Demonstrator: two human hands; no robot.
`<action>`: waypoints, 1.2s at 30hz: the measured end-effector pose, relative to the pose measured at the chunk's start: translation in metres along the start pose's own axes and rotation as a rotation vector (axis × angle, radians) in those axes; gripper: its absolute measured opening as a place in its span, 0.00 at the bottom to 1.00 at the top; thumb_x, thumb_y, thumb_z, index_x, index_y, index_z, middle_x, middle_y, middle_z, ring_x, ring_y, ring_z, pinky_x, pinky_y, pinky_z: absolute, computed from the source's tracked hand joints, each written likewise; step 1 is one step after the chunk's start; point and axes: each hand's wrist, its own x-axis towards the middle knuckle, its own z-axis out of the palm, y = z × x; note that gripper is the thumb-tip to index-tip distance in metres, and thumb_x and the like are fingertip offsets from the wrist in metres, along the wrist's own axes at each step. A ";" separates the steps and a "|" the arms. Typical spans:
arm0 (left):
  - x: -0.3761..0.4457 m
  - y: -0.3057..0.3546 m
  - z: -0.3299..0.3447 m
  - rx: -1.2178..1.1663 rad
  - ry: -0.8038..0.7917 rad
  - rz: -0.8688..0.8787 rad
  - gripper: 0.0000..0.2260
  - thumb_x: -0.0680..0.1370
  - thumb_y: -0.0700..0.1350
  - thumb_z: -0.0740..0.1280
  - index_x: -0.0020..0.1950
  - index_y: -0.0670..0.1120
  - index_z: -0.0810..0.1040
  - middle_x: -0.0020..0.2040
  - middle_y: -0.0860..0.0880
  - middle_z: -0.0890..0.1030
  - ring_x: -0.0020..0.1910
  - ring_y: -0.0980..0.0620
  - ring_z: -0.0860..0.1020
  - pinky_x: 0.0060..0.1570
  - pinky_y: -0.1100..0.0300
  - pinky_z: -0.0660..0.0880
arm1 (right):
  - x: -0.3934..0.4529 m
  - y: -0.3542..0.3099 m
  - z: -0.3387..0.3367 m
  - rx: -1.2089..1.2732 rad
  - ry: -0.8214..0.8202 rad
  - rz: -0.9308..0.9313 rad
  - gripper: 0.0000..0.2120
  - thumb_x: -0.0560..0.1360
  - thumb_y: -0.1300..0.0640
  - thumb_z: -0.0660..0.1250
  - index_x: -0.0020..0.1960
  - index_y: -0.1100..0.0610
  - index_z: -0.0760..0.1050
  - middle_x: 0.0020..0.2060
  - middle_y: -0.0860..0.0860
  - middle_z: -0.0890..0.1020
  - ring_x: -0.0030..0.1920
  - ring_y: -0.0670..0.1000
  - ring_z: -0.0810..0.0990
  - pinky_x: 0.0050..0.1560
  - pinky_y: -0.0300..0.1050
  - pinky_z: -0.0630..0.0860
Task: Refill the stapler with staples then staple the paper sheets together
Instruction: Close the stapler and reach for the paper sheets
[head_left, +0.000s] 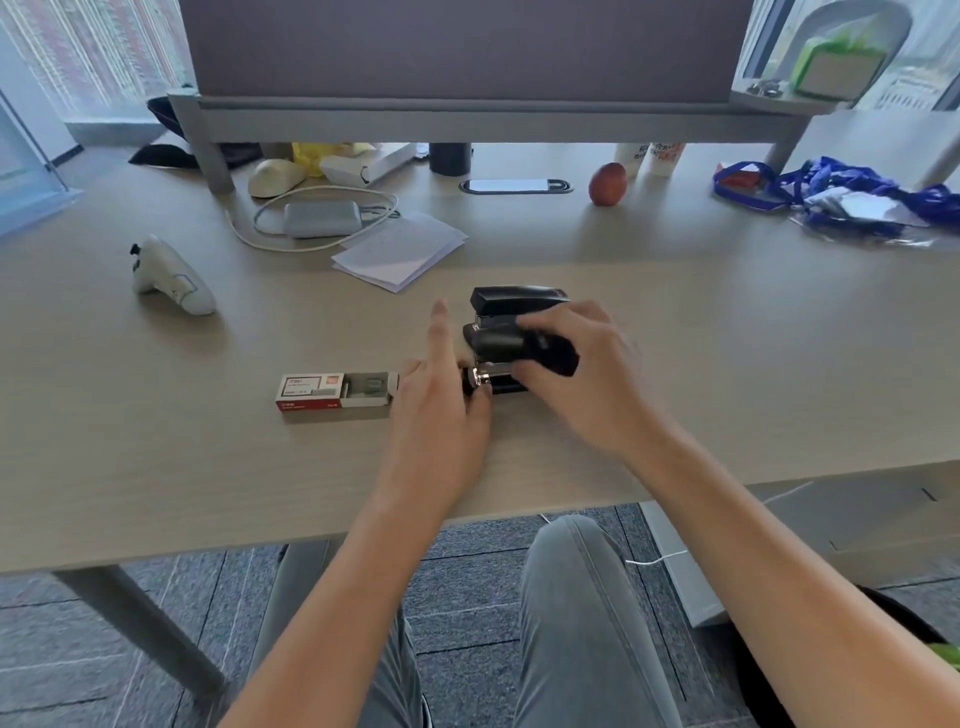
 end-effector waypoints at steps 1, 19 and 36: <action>0.000 -0.001 -0.001 -0.007 -0.005 0.016 0.37 0.77 0.40 0.67 0.81 0.47 0.51 0.50 0.51 0.81 0.52 0.46 0.76 0.59 0.50 0.70 | -0.003 0.002 0.004 -0.019 -0.052 -0.022 0.22 0.74 0.52 0.74 0.67 0.45 0.78 0.62 0.48 0.78 0.64 0.52 0.74 0.60 0.39 0.64; 0.011 -0.001 -0.016 0.040 -0.157 0.056 0.18 0.76 0.36 0.63 0.66 0.44 0.73 0.54 0.45 0.80 0.55 0.43 0.76 0.57 0.55 0.70 | -0.013 0.003 0.014 -0.207 -0.054 -0.088 0.21 0.80 0.42 0.63 0.72 0.45 0.73 0.63 0.48 0.79 0.62 0.54 0.74 0.58 0.53 0.75; 0.180 -0.063 -0.027 0.495 -0.265 -0.089 0.20 0.75 0.49 0.68 0.62 0.39 0.73 0.64 0.39 0.72 0.66 0.38 0.68 0.59 0.49 0.68 | 0.039 0.001 0.039 -0.164 -0.120 -0.096 0.18 0.79 0.44 0.67 0.67 0.48 0.75 0.57 0.42 0.79 0.59 0.50 0.74 0.52 0.44 0.70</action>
